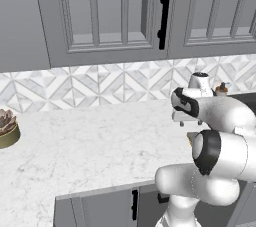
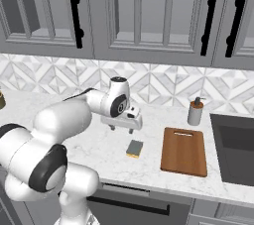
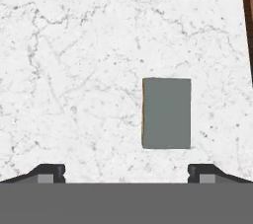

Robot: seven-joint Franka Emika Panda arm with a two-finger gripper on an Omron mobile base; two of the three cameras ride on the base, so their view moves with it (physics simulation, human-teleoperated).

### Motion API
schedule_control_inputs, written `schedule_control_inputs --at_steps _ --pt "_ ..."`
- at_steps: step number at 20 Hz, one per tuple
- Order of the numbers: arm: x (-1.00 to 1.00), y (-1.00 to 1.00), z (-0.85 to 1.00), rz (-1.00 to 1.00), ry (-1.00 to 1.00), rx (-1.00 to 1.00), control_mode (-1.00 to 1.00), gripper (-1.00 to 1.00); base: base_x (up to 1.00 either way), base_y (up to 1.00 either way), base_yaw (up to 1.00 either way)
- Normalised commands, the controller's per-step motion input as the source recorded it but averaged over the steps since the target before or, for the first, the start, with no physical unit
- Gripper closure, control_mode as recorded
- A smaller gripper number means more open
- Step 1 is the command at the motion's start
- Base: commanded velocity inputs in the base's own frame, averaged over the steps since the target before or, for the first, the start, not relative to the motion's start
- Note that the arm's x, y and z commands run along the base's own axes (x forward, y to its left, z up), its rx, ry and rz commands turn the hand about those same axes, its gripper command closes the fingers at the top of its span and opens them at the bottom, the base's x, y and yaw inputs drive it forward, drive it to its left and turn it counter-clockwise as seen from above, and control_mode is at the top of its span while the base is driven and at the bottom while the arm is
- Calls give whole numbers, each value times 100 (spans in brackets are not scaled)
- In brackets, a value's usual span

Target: Pick up the sponge from the counter and clean the cutting board by briefly scrubbing or pressing down on the cutting board. Once finished, release the sponge.

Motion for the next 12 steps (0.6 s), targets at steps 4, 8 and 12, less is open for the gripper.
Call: schedule_control_inputs --at_steps 4,8,12 --pt "-59 66 43 0 -3 0 -100 -100 0 0 0" --pt "-47 78 43 0 -8 0 -100 -100 0 0 0" --pt "-45 59 39 0 -10 0 -100 -100 0 0 0"
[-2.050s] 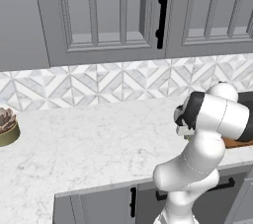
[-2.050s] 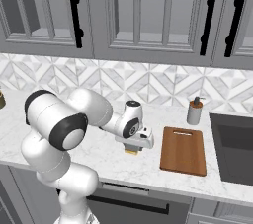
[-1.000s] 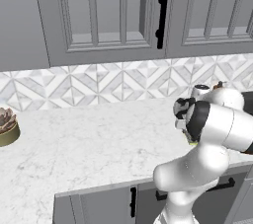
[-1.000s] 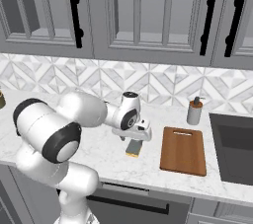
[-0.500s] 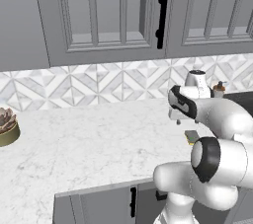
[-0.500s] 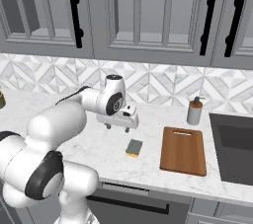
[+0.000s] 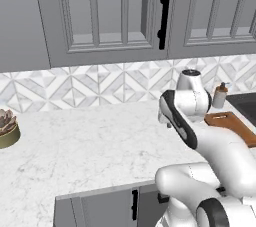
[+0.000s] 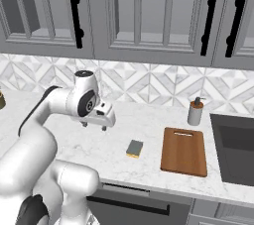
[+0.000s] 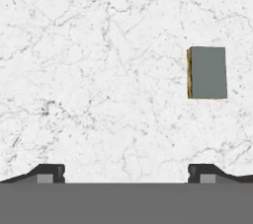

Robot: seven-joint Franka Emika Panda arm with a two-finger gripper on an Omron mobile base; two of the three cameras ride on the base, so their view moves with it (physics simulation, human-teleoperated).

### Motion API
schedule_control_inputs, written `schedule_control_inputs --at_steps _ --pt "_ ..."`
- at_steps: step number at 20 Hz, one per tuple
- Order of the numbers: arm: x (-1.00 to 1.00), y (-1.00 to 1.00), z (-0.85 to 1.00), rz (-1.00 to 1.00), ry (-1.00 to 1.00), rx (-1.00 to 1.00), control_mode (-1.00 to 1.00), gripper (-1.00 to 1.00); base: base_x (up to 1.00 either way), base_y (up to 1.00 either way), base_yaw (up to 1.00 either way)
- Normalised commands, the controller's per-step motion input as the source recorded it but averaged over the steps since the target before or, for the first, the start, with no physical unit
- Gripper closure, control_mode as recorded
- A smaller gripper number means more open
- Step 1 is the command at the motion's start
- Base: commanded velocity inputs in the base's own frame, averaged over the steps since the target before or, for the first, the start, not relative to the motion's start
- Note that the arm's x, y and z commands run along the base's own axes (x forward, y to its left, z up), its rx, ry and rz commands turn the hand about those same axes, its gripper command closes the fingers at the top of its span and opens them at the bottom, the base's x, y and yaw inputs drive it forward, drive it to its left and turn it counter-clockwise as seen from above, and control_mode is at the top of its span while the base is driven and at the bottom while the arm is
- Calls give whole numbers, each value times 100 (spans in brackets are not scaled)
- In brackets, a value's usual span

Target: Pick up the sponge from the counter and clean the cutting board by briefly scrubbing or pressing down on the cutting board. Once finished, release the sponge.

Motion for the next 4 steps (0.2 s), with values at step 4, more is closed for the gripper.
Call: schedule_control_inputs --at_steps 4 --pt "-39 28 33 0 -8 0 -100 -100 0 0 0"
